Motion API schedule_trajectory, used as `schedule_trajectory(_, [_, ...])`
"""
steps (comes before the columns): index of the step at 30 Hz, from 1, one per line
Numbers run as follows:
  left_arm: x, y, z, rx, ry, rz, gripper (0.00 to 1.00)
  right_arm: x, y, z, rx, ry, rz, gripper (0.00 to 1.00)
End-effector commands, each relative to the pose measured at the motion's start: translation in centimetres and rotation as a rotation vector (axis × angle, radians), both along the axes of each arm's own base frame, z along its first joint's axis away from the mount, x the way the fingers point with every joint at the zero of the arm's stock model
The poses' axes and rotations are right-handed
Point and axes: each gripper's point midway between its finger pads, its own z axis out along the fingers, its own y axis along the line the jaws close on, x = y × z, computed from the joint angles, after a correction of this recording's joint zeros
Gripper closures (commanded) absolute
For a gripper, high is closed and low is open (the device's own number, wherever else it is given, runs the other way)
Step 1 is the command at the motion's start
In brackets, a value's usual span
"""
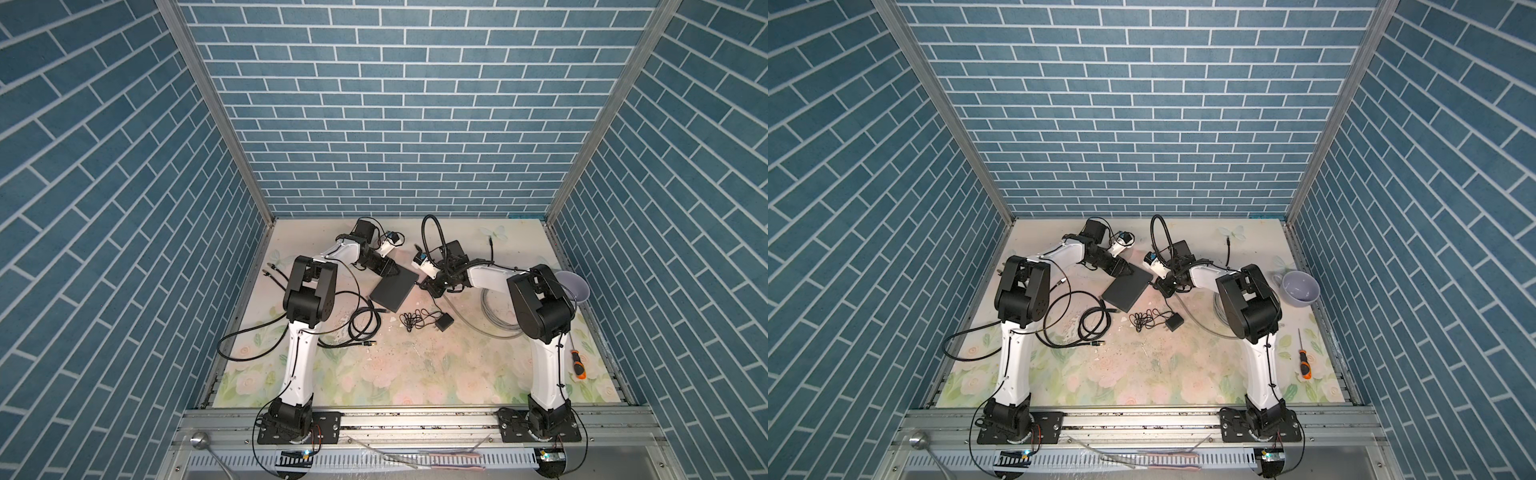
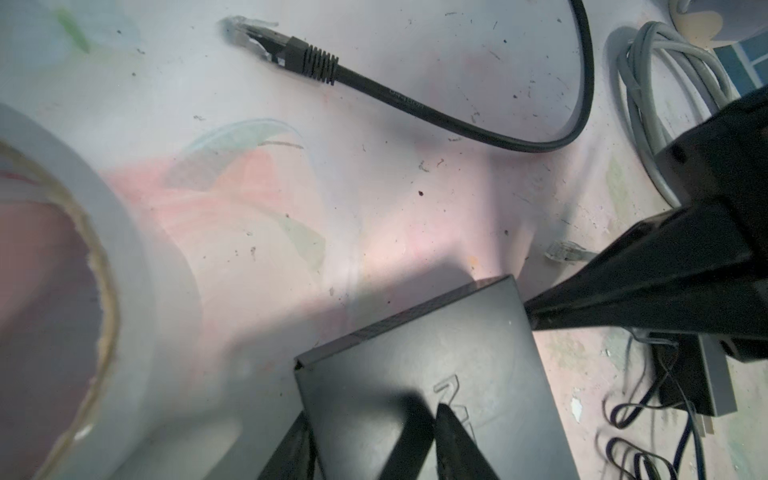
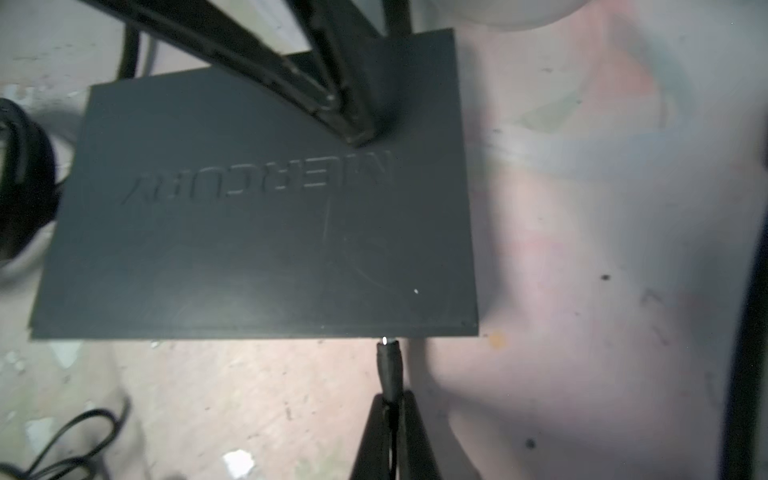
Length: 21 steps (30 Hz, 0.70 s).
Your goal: Insert the plug into the switch port
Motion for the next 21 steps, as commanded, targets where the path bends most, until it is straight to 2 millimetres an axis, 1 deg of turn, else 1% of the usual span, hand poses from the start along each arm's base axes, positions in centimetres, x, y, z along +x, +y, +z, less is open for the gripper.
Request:
schedule_trajectory(1, [-12.2, -7.8, -1.3, -0.175, 0.328, -0.311, 0.54, -1.9, 9.7, 7.2, 0.328, -0.231, 0.292, 1.0])
schedule_trajectory(5, [-12.8, -8.3, -1.2, -0.187, 0.349, -0.324, 0.55, -1.0, 10.3, 8.0, 0.348, -0.261, 0.25, 1.0])
schedule_trajectory(7, [-12.8, -8.4, -1.4, -0.18, 0.363, -0.307, 0.55, -0.7, 10.3, 7.9, 0.34, -0.263, 0.228, 1.0])
schedule_trajectory(9, [-12.6, -8.1, -1.8, -0.152, 0.364, -0.273, 0.55, -0.3, 9.9, 7.6, 0.315, -0.267, 0.187, 1.0])
schedule_trajectory(12, [-11.0, -6.7, -2.9, -0.078, 0.349, -0.158, 0.53, -0.2, 8.7, 6.6, 0.263, -0.266, 0.135, 1.0])
schedule_trajectory(15, [-8.3, -5.0, -3.1, -0.051, 0.287, -0.005, 0.52, -0.5, 7.4, 5.6, 0.21, -0.25, 0.098, 0.97])
schedule_trajectory(16, [-7.3, -4.4, -2.9, -0.046, 0.259, 0.038, 0.51, -0.6, 7.0, 5.3, 0.192, -0.245, 0.084, 0.97])
schedule_trajectory(18, [-6.6, -4.0, -2.2, -0.041, 0.229, 0.07, 0.5, -0.8, 6.2, 5.0, 0.165, -0.236, 0.062, 0.93])
schedule_trajectory(21, [-5.9, -3.8, -1.1, -0.035, 0.191, 0.094, 0.48, -1.5, 5.2, 4.9, 0.143, -0.223, 0.046, 0.83])
